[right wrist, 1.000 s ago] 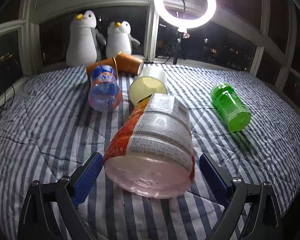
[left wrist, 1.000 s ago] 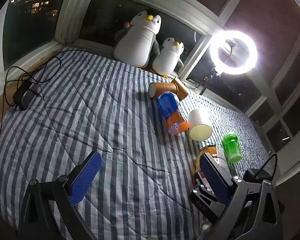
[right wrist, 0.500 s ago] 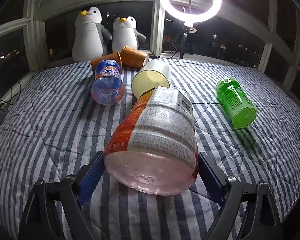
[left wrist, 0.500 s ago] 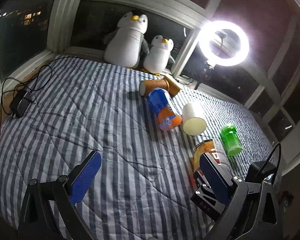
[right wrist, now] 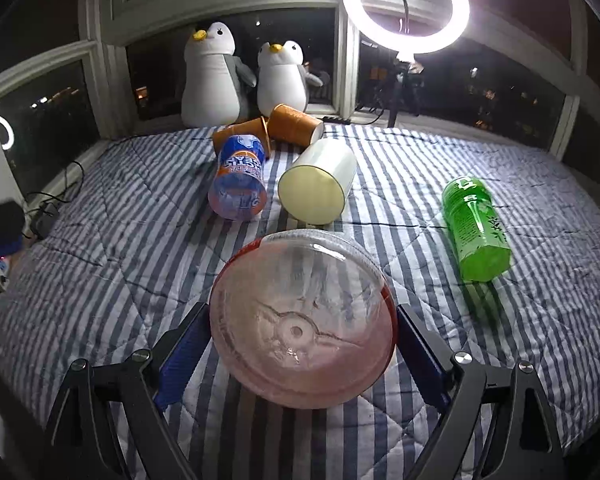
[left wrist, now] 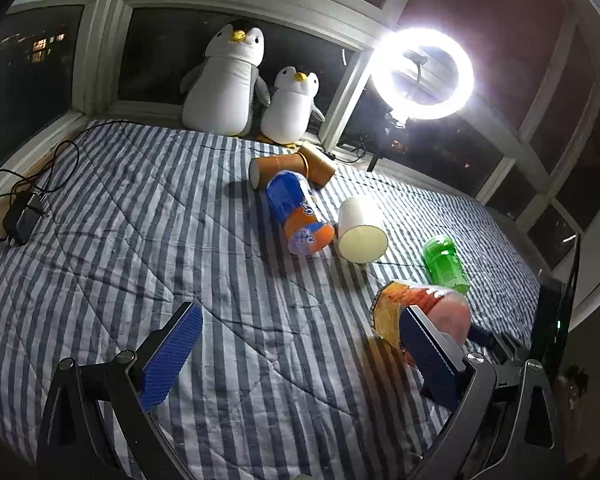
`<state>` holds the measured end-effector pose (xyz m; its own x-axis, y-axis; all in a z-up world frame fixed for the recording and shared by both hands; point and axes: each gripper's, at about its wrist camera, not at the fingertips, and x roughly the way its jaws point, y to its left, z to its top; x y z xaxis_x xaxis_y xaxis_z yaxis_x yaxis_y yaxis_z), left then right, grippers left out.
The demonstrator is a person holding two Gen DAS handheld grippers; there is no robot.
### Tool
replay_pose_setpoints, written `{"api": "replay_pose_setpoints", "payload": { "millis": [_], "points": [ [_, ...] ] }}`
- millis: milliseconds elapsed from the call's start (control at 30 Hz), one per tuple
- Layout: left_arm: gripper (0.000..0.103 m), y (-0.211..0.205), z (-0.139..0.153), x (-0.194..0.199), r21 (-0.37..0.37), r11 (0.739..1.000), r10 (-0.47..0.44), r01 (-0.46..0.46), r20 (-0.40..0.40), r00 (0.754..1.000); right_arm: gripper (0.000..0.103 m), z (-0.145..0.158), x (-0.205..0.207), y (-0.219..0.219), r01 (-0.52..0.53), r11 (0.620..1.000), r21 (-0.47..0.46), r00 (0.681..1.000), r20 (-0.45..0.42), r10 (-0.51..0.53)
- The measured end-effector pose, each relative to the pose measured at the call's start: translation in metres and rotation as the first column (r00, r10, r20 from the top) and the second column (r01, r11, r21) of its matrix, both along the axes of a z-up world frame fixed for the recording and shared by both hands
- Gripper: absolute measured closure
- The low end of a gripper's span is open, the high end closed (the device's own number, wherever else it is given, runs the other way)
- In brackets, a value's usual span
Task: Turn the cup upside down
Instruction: 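Lower the cup onto the bedspread with its open rim down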
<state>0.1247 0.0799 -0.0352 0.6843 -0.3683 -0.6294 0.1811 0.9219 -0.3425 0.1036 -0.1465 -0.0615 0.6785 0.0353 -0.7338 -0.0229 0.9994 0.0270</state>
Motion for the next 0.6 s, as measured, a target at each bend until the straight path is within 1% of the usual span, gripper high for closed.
{"api": "replay_pose_setpoints", "payload": {
  "millis": [67, 200, 467, 600],
  "points": [
    [0.003, -0.002, 0.0, -0.001, 0.001, 1.0, -0.004, 0.004, 0.001, 1.0, 0.015, 0.002, 0.005, -0.008, -0.005, 1.0, 0.026, 1.0, -0.013, 0.005],
    [0.003, -0.006, 0.002, -0.003, 0.009, 1.0, -0.009, 0.009, 0.005, 1.0, 0.015, 0.003, 0.012, -0.017, 0.001, 0.999, 0.043, 1.0, -0.013, -0.001],
    [0.003, -0.015, 0.005, -0.006, 0.027, 0.999, -0.025, 0.024, 0.006, 1.0, 0.015, 0.003, 0.03, -0.022, -0.021, 0.998, 0.058, 1.0, -0.017, 0.022],
    [0.003, -0.018, 0.005, -0.005, 0.033, 0.999, -0.021, 0.021, 0.005, 1.0, 0.015, 0.002, 0.041, -0.029, -0.027, 0.995, 0.099, 0.999, -0.042, 0.031]
  ]
}}
